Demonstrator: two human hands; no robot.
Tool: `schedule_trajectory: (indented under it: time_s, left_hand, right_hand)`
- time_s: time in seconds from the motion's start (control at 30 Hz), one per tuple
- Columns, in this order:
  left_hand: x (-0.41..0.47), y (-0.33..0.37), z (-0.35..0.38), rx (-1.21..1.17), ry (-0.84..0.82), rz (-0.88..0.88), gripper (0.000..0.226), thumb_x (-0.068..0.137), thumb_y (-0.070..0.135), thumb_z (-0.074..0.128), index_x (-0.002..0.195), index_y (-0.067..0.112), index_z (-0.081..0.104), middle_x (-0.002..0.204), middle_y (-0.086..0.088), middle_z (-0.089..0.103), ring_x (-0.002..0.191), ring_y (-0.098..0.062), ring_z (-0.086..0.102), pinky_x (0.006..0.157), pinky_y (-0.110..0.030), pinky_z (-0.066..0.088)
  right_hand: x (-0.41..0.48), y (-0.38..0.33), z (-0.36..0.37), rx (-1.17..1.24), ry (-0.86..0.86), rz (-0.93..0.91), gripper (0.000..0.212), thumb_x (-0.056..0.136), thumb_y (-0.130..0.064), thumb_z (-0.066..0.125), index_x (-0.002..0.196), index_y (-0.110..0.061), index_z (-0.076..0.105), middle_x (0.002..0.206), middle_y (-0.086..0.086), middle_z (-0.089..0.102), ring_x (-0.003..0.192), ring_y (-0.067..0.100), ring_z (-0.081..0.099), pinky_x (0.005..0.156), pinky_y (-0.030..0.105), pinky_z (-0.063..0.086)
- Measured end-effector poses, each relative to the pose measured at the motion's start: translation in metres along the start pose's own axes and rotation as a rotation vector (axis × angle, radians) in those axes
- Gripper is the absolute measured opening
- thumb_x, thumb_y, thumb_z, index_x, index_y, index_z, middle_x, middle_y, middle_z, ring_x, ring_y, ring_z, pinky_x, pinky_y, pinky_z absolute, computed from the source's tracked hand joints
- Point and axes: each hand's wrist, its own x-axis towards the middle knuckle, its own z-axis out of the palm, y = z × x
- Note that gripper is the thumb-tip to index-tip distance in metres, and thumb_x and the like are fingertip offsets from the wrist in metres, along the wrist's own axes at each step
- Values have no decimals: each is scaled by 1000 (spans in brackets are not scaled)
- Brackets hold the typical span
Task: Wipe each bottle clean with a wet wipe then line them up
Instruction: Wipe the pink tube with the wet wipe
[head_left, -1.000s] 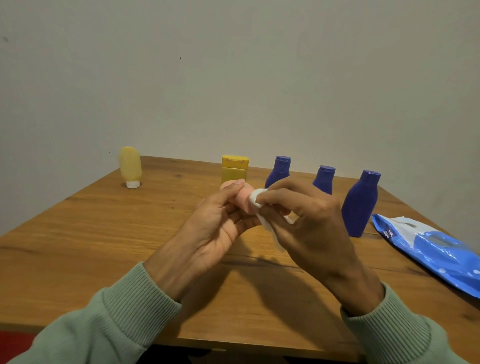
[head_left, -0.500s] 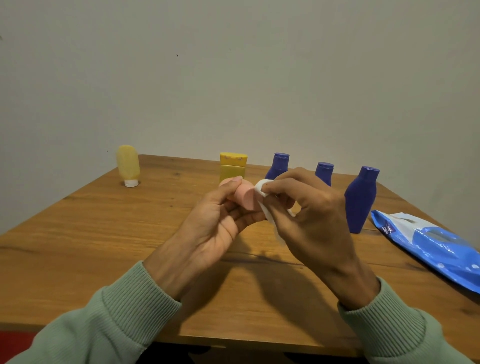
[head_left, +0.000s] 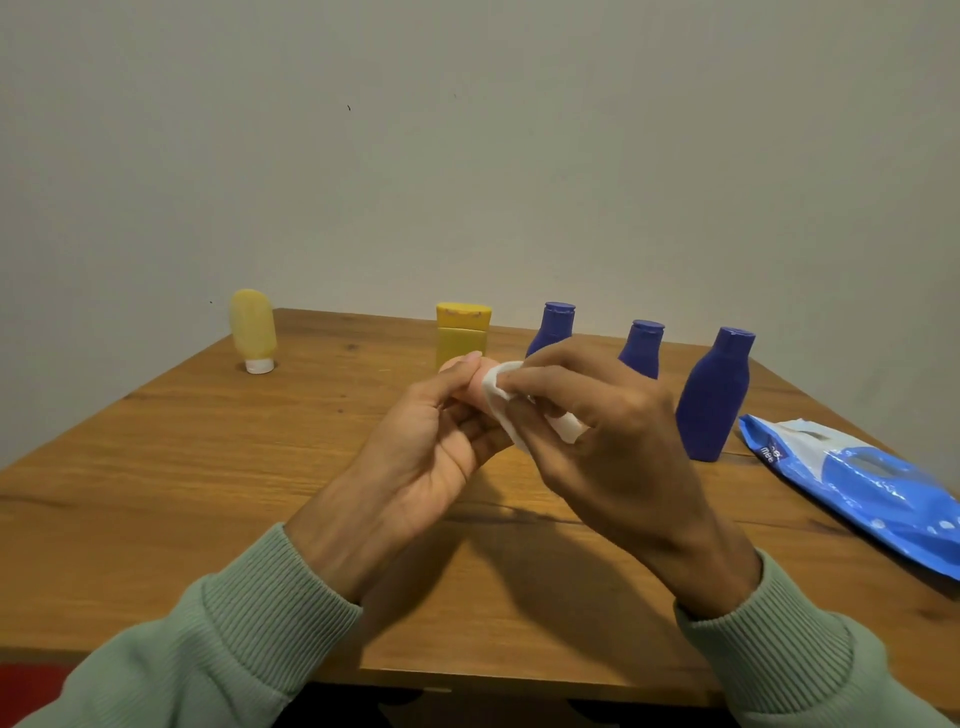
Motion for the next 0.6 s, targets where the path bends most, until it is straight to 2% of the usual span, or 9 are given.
schedule_trajectory:
  time_s: [0.1,0.23,0.43,0.6]
  left_hand:
    - [-1,0,1,2,-4,-15,42,91,16,57,128,-3,50,85,-20,68,71,-25,71,59,-34,59]
    - [0,3,1,-21,20,-13,43,91,16,57,128,-4,49,89,-21,66,69,-25,71,57,-32,58]
    - [-3,1,5,-23,23,-13,49,84,15,60,129,-3,49,84,-21,69,69,-27,72,56,-35,59]
    - [-4,2,6,-17,44,-18,43,89,14,58,128,-3,49,87,-22,68,69,-26,71,57,-35,60]
  right_hand:
    - [0,2,0,-21,37,21,23,79,-16,68,98,-3,68,93,9,66,83,9,57,74,8,45]
    - [0,3,-2,-9,-64,-30,22,77,-13,74,95,-3,68,92,10,66,80,15,62,69,12,49]
    - [4,7,-9,-16,-33,-15,21,78,-15,71,96,-3,68,92,8,66,81,12,61,71,11,48]
    - [4,6,-8,-21,-92,-45,21,74,-10,76,93,-4,69,91,9,67,80,15,63,66,13,50]
